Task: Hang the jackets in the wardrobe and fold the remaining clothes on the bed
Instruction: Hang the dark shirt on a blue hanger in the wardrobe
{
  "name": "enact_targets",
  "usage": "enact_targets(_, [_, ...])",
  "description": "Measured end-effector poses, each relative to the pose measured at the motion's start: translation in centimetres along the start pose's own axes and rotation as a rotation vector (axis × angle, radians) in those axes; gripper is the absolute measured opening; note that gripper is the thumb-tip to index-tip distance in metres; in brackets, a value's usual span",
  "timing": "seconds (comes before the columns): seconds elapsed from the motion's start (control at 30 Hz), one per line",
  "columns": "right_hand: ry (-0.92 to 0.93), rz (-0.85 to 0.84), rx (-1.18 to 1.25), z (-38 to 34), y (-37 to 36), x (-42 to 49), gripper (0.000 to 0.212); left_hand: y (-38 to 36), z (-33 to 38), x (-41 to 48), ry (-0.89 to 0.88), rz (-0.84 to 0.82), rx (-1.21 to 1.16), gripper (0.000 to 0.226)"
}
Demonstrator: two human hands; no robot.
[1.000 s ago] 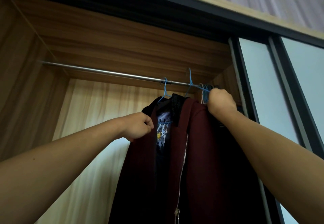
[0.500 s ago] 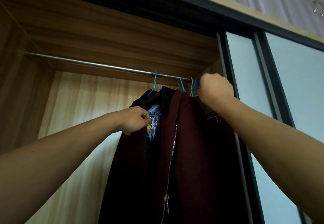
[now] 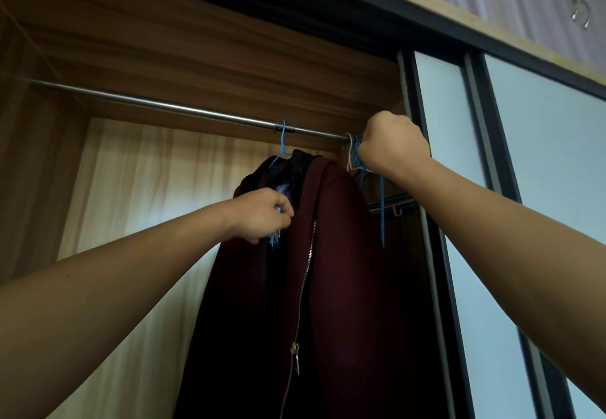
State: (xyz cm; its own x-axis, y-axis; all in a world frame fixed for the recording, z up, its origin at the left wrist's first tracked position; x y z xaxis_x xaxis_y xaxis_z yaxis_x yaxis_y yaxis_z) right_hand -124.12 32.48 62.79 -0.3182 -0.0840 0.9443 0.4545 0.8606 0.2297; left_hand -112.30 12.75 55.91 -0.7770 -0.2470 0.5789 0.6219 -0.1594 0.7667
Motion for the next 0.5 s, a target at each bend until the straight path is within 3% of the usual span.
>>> enact_targets(0.1, [0.018, -0.001, -0.004, 0.3, -0.1, -0.8, 0.007, -0.8, 0.3, -0.1, -0.012, -0.003, -0.021, 0.016])
enact_targets(0.23, [0.021, 0.045, -0.025, 0.7, 0.3, -2.2, 0.016, -2.4, 1.0, -0.4, -0.033, -0.015, -0.05, 0.019])
enact_targets(0.5, [-0.024, -0.141, -0.077, 1.9, 0.7, -8.0, 0.015, -9.3, 1.7, -1.8, -0.118, -0.067, -0.223, 0.03])
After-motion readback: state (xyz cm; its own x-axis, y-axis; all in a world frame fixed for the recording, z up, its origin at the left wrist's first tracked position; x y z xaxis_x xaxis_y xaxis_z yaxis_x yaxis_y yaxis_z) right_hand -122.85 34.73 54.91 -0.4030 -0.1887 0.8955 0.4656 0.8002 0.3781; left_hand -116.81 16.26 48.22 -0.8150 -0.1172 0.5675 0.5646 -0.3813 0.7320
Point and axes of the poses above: each hand's wrist, its own x-axis towards the middle knuckle, its own y-axis out of the back of the hand, z = x × y, the point moved 2 cm from there along x, towards the middle knuckle, and after that the axes turned 5 degrees about -y, right-handed, at the moved point
